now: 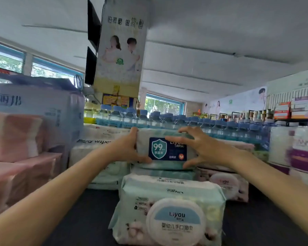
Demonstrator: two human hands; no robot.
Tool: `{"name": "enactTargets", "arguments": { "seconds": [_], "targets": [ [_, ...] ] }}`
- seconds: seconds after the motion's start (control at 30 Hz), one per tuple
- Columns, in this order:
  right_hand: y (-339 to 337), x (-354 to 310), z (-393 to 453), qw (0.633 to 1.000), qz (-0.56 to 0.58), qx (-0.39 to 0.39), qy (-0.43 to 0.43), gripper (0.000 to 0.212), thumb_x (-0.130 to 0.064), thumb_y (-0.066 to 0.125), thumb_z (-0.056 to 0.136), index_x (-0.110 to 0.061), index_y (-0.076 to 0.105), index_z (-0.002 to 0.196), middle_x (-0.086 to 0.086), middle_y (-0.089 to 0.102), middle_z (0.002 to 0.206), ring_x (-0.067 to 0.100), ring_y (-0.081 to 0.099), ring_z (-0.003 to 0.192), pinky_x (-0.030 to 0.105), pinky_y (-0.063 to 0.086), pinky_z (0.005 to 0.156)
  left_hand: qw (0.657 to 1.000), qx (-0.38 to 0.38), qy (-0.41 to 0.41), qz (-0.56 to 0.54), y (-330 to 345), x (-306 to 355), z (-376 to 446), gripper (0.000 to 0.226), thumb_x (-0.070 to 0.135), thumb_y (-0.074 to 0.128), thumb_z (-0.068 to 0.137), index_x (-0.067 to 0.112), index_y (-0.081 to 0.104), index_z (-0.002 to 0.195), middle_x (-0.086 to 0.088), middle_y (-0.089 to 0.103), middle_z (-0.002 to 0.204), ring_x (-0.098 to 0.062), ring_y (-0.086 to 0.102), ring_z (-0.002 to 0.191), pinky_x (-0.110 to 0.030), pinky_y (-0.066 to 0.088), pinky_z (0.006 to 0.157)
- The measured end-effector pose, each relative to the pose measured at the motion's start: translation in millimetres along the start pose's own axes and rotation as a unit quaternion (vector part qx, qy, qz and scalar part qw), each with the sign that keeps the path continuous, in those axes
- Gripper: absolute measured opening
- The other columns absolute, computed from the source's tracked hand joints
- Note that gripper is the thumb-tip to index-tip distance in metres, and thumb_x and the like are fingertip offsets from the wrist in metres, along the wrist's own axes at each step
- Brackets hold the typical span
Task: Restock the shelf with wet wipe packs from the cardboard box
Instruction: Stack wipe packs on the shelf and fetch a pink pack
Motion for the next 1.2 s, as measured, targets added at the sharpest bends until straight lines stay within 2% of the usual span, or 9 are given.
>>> {"name": "enactTargets", "arguments": {
  "seconds": [0.23,0.37,0.47,0.57,0.7,0.8,0.93,1.07,1.2],
  "targets": [
    [4.4,-14.9,-7.8,0.995,-0.09,0.048,0.009,0.092,-0.054,0.059,0.079,-0.055,-0.02,0.127,0.005,0.019,0.147,0.024,0.019,0.133,0.044,0.042,0.102,0.996,0.001,-0.033,0.088,2.3,4.8,-2.5,0.101,0.045,0.079,0.063,0.015,0.019,0.138,-0.008,0.044,0.139,-0.028,0.046,0.124,-0.045,0.041,0.104],
    [-0.5,-19.9,-17.0,0.993,-0.117,0.016,0.032,0.093,-0.055,0.058,0.08,-0.049,-0.019,0.132,0.005,0.013,0.149,0.026,0.014,0.135,0.043,0.033,0.11,0.99,0.06,-0.044,0.119,-13.4,18.2,-24.3,0.106,0.043,0.076,0.069,0.02,0.006,0.146,-0.017,0.021,0.149,-0.038,0.024,0.137,-0.053,0.027,0.111],
    [-21.9,-23.0,-33.9,0.995,-0.065,0.014,0.079,0.078,-0.051,0.058,0.082,-0.035,0.014,0.144,-0.001,0.008,0.151,0.024,0.007,0.139,0.045,0.029,0.111,0.977,0.155,0.014,0.144,-36.3,48.0,-47.6,0.079,0.038,0.065,0.08,0.016,0.021,0.141,-0.013,0.028,0.144,-0.032,0.031,0.132,-0.044,0.033,0.109],
    [-50.3,-23.7,-67.8,0.987,-0.004,0.051,0.155,0.057,-0.039,0.057,0.088,-0.023,0.036,0.138,0.002,0.014,0.149,0.025,0.008,0.139,0.047,0.03,0.112,0.975,0.189,0.1,0.064,-37.6,85.0,-67.8,0.054,0.025,0.06,0.084,0.011,0.037,0.131,-0.009,0.038,0.134,-0.025,0.04,0.125,-0.037,0.035,0.107],
    [-58.6,-21.8,-149.7,0.973,-0.007,0.027,0.228,0.046,-0.036,0.055,0.089,-0.021,0.045,0.131,0.009,0.026,0.143,0.029,0.02,0.134,0.046,0.029,0.109,0.974,0.133,0.18,-0.014,7.3,150.1,-90.5,0.037,0.02,0.058,0.086,0.008,0.049,0.12,-0.011,0.047,0.124,-0.027,0.052,0.11,-0.037,0.045,0.093],
    [-54.6,-18.8,-251.9,0.954,-0.016,-0.054,0.295,0.042,-0.037,0.057,0.087,-0.021,0.051,0.126,0.01,0.036,0.136,0.031,0.032,0.127,0.041,0.033,0.105,0.964,0.015,0.245,-0.102,68.3,220.3,-117.6,0.031,0.017,0.057,0.086,0.004,0.055,0.114,-0.013,0.058,0.114,-0.025,0.057,0.101,-0.029,0.044,0.082],
    [-49.2,-42.2,-434.9,0.873,0.096,-0.169,0.447,0.03,-0.032,0.057,0.09,-0.02,0.057,0.118,0.004,0.054,0.115,0.02,0.053,0.107,0.023,0.038,0.08,0.916,-0.164,0.337,-0.144,172.6,319.8,-194.6,0.025,0.018,0.056,0.09,0.007,0.056,0.112,-0.007,0.06,0.106,-0.018,0.056,0.094,-0.019,0.038,0.074],
    [-53.1,-102.0,-630.4,0.745,0.139,-0.229,0.611,0.046,-0.035,0.053,0.092,-0.022,0.039,0.135,-0.001,0.056,0.12,0.014,0.055,0.099,0.026,0.046,0.082,0.835,-0.326,0.412,-0.162,277.6,409.9,-313.1,0.023,0.016,0.052,0.093,0.01,0.06,0.113,-0.003,0.059,0.115,-0.018,0.056,0.107,-0.024,0.041,0.084],
    [-79.6,-201.7,-802.6,0.621,0.138,-0.27,0.723,0.041,-0.03,0.054,0.092,-0.015,0.046,0.13,0.002,0.06,0.109,0.018,0.058,0.098,0.026,0.044,0.082,0.747,-0.432,0.491,-0.122,363.4,480.0,-471.7,0.026,0.016,0.053,0.091,0.009,0.061,0.114,-0.007,0.063,0.118,-0.022,0.058,0.112,-0.022,0.04,0.087]
  ]
}}
Point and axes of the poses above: each hand's wrist, its own z-axis towards the middle knuckle, its own y-axis out of the palm, x = y × z, the point moved 8 cm from there along z, towards the middle knuckle
